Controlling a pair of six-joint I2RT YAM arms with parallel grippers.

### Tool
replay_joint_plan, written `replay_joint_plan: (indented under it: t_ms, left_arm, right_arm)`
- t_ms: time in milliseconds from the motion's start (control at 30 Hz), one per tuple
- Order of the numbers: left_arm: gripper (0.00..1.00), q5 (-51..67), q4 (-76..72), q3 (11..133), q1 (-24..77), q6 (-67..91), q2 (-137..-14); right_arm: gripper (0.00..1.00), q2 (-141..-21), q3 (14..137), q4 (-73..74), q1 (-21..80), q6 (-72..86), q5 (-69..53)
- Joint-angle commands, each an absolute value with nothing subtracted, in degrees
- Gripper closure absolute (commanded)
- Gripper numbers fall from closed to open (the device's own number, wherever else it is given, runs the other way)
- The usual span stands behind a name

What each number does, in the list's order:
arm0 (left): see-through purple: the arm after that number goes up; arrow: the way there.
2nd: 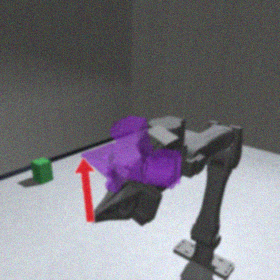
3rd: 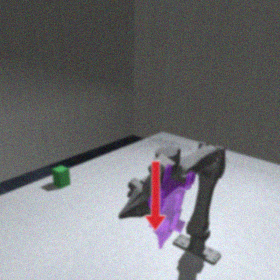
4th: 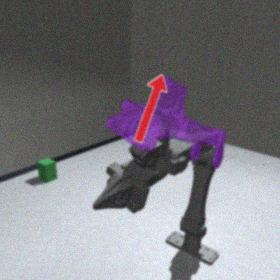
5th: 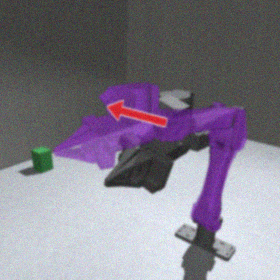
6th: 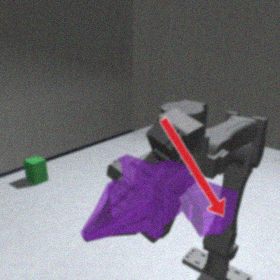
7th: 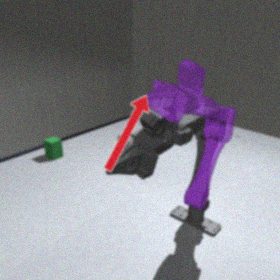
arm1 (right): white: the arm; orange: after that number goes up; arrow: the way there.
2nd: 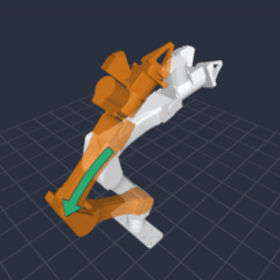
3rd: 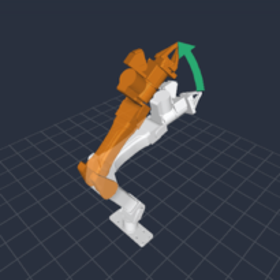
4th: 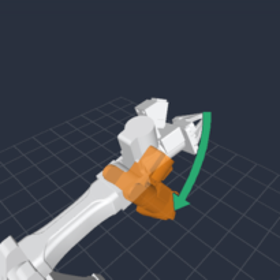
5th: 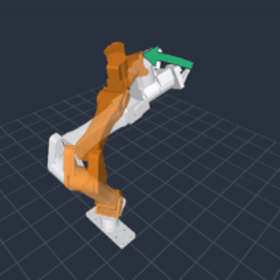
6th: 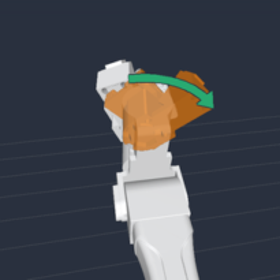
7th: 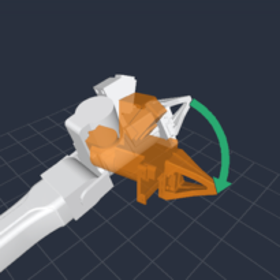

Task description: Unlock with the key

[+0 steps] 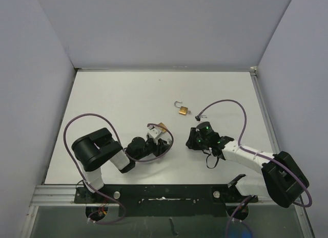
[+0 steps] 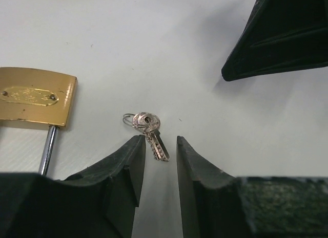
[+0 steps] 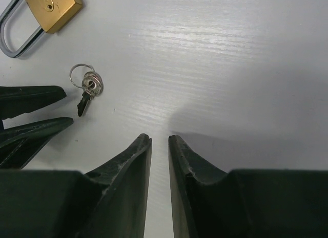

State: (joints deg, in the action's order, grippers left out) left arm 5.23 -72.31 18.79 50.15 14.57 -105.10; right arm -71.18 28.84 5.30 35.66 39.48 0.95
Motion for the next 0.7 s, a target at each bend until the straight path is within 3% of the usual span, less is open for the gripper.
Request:
replay_joint_plan:
  t_ms: [0,200,267,300,667]
  left_arm:
    - [0.7,2.7,-72.7,17.6,50.1,14.7,-99.8]
    - [0.64,-8.7,-66.4,13.0,49.8,18.9,-87.9]
    - [0.63,-11.7,-63.9,11.1,49.7,20.0,-81.6]
    - [0.63,-12.8,-62.4,10.2,49.6,20.2,-78.9]
    - [0.61,-19.2,-42.4,3.8,49.4,21.4,-50.3]
  right_arm:
    - [0.78,-70.1,31.8,4.3,35.5,36.6,1.5]
    - [0.77,-74.0,35.3,3.4,37.2,33.6,-0.5]
    - [0.55,-75.9,37.1,3.0,38.7,33.0,-0.6]
    - [0.53,-76.9,38.0,2.8,39.2,32.8,-0.7]
    - [0.49,-92.4,51.9,10.6,47.4,34.5,9.8]
